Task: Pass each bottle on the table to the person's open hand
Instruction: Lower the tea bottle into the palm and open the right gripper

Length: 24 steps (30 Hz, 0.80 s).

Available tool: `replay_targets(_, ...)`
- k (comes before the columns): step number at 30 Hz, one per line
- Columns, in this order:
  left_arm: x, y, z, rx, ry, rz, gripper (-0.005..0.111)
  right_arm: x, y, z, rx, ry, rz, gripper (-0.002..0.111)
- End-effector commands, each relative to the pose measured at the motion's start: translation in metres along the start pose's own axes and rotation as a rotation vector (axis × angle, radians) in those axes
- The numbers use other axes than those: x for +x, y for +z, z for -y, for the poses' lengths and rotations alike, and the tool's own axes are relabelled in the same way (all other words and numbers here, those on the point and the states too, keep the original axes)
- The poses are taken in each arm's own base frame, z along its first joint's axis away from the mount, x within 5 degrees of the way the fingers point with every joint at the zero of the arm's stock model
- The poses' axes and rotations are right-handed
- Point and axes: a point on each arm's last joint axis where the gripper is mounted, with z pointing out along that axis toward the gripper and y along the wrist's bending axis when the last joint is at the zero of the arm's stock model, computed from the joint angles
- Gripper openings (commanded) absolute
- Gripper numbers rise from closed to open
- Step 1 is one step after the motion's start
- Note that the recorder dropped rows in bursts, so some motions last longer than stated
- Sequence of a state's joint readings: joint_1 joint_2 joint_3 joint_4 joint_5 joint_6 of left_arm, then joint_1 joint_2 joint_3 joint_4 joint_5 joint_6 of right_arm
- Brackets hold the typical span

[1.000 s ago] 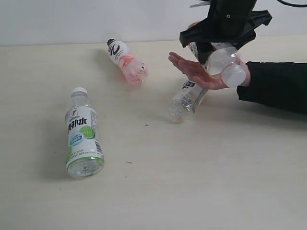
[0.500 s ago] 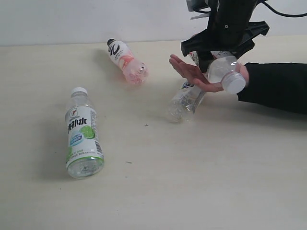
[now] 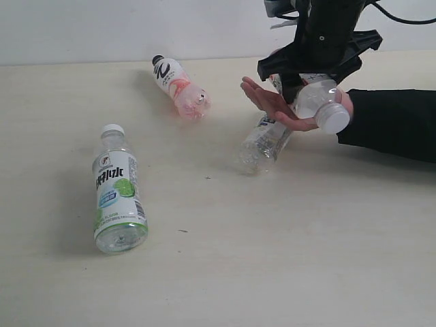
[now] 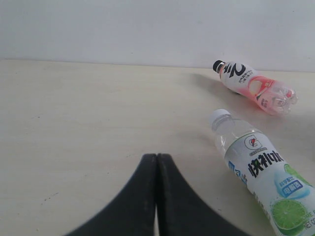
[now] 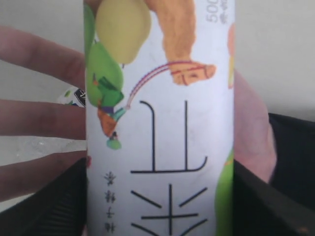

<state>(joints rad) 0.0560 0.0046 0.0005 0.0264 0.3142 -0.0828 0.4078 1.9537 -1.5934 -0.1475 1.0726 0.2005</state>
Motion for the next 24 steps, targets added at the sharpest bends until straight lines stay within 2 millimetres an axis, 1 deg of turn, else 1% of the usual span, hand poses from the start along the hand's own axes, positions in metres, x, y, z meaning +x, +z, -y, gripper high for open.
replay_targets(1, 0.0, 0.0, 0.001, 0.009, -0.003, 0.007, 0.0, 0.0, -0.003, 0.002, 0.014, -0.035, -0.008, 0.088)
replay_targets(3, 0.0, 0.0, 0.001, 0.009, -0.003, 0.007, 0.0, -0.001, -0.003, -0.001, 0.011, -0.045, 0.001, 0.098)
replay_targets(5, 0.0, 0.0, 0.001, 0.009, -0.003, 0.007, 0.0, -0.001, -0.003, -0.004, 0.007, -0.058, 0.013, 0.103)
replay_targets(12, 0.0, 0.0, 0.001, 0.008, -0.001, 0.007, 0.0, -0.003, -0.003, -0.004, 0.008, -0.06, 0.028, 0.104)
replay_targets(15, 0.0, 0.0, 0.001, 0.008, -0.001, 0.007, 0.0, -0.002, -0.01, -0.003, 0.004, -0.057, 0.042, 0.104)
replay_targets(19, 0.0, 0.0, 0.001, 0.008, -0.001, 0.007, 0.0, 0.0, -0.037, 0.001, -0.002, -0.048, 0.102, 0.104)
replay_targets(22, 0.0, 0.0, 0.001, 0.008, -0.001, 0.007, 0.0, 0.005, -0.066, 0.006, -0.008, -0.035, 0.16, 0.104)
replay_targets(24, 0.0, 0.0, 0.001, 0.008, -0.001, 0.007, 0.0, 0.011, -0.089, 0.01, -0.015, -0.027, 0.21, 0.103)
